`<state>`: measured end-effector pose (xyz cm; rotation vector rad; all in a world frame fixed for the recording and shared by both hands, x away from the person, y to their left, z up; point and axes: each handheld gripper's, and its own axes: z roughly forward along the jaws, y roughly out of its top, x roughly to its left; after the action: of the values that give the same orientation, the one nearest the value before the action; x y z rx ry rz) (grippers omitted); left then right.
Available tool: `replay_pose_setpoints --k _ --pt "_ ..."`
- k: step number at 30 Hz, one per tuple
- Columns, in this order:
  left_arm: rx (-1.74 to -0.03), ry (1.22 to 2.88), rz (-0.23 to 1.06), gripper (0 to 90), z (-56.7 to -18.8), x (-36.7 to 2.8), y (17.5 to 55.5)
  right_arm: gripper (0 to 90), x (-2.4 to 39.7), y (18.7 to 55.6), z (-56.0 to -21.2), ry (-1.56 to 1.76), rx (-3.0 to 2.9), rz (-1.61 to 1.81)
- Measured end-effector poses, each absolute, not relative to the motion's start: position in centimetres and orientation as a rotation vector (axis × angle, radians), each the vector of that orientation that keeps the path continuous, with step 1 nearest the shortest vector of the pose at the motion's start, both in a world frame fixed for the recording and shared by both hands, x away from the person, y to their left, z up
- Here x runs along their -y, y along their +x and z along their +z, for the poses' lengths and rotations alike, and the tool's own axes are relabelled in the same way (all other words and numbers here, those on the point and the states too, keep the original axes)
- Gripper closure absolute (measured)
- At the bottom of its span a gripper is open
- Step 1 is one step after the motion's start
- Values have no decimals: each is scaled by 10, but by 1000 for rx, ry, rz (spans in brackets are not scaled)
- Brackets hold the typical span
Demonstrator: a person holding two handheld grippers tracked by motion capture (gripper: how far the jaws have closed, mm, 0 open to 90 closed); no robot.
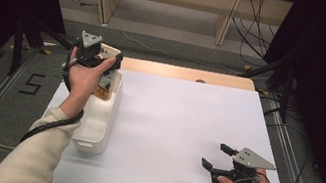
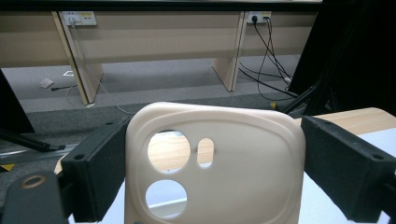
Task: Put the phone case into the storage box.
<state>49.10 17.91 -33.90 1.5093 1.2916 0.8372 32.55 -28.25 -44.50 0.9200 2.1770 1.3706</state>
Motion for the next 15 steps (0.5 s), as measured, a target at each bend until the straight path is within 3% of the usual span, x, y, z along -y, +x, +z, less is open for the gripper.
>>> replay_pose_setpoints --k 15 --pt "-1323 1503 828 111 -345 -178 500 171 283 325 -445 921 -2178 1370"
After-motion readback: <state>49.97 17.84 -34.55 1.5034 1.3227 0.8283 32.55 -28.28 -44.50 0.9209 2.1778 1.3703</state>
